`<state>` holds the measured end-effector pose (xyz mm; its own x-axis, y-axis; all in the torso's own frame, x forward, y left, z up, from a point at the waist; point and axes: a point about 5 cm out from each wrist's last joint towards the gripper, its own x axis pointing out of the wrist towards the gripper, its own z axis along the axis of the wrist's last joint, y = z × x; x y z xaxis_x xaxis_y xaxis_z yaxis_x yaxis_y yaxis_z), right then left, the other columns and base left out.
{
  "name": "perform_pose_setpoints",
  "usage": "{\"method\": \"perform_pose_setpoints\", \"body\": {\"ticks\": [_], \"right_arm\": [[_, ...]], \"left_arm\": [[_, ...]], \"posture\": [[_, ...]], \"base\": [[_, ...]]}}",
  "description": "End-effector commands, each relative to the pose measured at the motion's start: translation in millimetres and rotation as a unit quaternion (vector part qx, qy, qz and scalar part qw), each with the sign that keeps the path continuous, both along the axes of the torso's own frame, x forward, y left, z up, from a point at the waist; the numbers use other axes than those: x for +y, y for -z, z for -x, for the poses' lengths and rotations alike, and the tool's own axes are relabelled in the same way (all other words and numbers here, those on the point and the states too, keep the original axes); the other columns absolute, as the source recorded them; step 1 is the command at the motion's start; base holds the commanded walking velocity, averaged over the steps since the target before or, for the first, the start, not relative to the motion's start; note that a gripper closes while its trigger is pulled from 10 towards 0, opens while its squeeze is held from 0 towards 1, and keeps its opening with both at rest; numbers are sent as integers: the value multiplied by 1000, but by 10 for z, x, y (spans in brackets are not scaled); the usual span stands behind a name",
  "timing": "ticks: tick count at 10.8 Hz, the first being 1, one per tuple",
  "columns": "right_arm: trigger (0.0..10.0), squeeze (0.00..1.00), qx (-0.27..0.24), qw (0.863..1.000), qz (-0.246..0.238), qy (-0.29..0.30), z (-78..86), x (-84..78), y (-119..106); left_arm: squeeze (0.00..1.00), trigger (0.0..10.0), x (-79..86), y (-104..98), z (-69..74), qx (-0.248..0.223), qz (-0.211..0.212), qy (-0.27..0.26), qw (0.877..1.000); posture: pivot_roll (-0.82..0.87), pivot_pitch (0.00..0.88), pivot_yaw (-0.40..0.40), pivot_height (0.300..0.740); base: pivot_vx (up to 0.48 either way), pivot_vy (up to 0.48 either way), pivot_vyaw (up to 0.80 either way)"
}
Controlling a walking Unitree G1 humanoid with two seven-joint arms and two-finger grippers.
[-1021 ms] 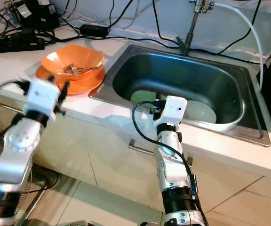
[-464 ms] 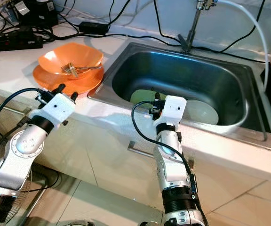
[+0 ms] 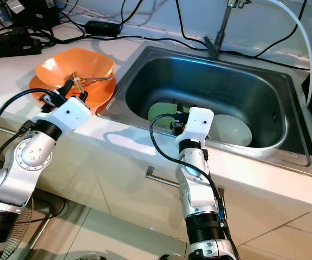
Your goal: Kitchen organization
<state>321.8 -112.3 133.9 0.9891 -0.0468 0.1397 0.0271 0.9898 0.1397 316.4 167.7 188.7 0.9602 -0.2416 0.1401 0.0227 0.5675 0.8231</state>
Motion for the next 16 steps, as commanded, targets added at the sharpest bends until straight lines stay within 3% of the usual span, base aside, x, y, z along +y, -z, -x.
{"method": "perform_pose_setpoints", "body": {"ticks": [1, 7, 8, 9, 16], "right_arm": [[10000, 0, 15, 1000, 3, -3, 4, -10, 57], [10000, 0, 16, 1000, 4, -3, -1, 7, 61], [10000, 0, 16, 1000, 3, -3, 3, 5, 63], [10000, 0, 16, 1000, 3, -2, 7, 6, 66], [10000, 0, 18, 1000, 5, -5, 3, 23, 80]], "left_arm": [[0, 10000, -45, -15, -24, -7, -9, 9, 1000], [0, 10000, -220, -28, -94, -19, -23, 41, 999], [0, 9451, -240, -28, -99, -19, -22, 46, 999], [0, 0, -264, -34, -101, -20, -20, 51, 998], [0, 0, -193, -82, -141, -43, -39, 32, 998]], "posture": [[74, 80, -34, 740], [66, 66, -29, 740], [66, 63, -28, 740], [67, 58, -26, 740], [75, 46, -33, 740]], "base": [[0, 0, 0], [0, 0, 0], [0, 0, 0], [0, 0, 0], [0, 0, 0]]}}
